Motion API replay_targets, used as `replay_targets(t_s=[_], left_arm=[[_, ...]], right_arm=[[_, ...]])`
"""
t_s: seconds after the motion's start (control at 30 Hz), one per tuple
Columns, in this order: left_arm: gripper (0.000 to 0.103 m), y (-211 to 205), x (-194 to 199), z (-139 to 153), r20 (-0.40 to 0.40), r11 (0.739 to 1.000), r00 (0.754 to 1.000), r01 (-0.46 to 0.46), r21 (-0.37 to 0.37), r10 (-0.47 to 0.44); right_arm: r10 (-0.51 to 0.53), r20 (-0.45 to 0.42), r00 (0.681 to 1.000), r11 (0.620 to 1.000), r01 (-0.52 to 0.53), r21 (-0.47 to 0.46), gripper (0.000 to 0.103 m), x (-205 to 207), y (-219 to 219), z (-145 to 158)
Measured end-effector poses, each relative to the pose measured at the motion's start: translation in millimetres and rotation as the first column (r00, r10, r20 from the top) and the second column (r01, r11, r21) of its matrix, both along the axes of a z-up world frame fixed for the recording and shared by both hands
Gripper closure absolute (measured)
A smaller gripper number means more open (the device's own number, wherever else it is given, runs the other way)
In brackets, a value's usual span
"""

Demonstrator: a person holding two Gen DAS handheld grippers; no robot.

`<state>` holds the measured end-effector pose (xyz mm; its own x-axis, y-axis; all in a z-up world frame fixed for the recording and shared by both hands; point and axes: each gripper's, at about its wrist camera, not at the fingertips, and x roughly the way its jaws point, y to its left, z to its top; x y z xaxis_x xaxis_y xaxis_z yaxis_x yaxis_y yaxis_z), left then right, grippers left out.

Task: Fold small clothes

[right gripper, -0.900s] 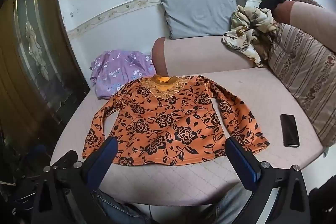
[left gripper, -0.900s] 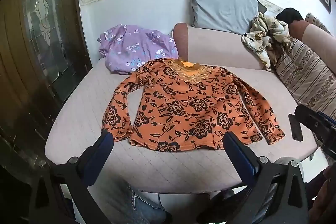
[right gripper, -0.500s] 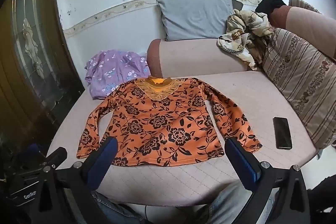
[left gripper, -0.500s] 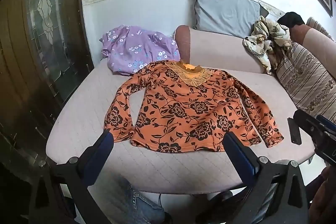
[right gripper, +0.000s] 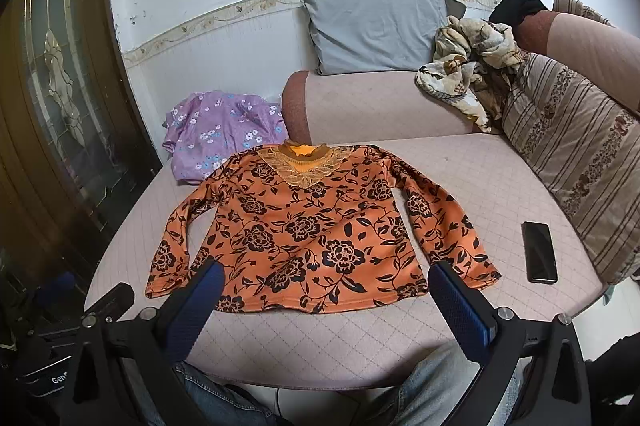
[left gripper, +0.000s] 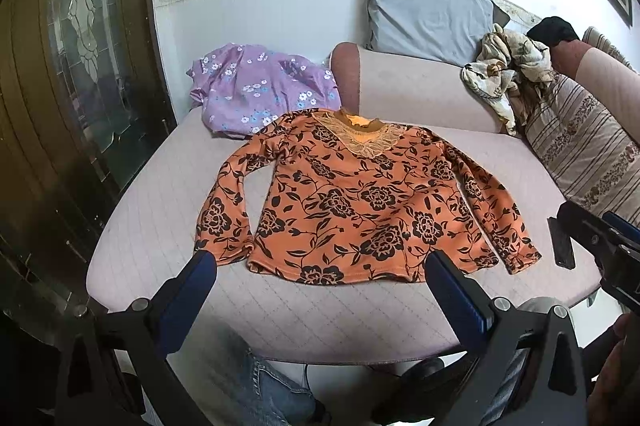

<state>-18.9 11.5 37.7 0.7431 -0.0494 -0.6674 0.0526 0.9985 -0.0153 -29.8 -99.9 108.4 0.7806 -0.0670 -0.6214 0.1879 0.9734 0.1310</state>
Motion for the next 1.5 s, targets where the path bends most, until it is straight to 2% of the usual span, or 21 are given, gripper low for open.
replay_targets(t_s=[0.73,1.5], left_arm=[[0.0,6.6,1.2,-7.2,-0.012,1.0,1.0,-0.013,-0.002,0.013],[0.0,10.0,28.0,-18.9,-0.046,1.0,0.999,-0.028,-0.004,0.028]], right_arm=[[0.01,-0.01,1.0,1.0,-0.01,-0.009,0.0,1.8,4.2,-2.9],[0.011,-0.033,0.999,1.0,-0.012,-0.02,0.0,24.4,1.8,-13.4]])
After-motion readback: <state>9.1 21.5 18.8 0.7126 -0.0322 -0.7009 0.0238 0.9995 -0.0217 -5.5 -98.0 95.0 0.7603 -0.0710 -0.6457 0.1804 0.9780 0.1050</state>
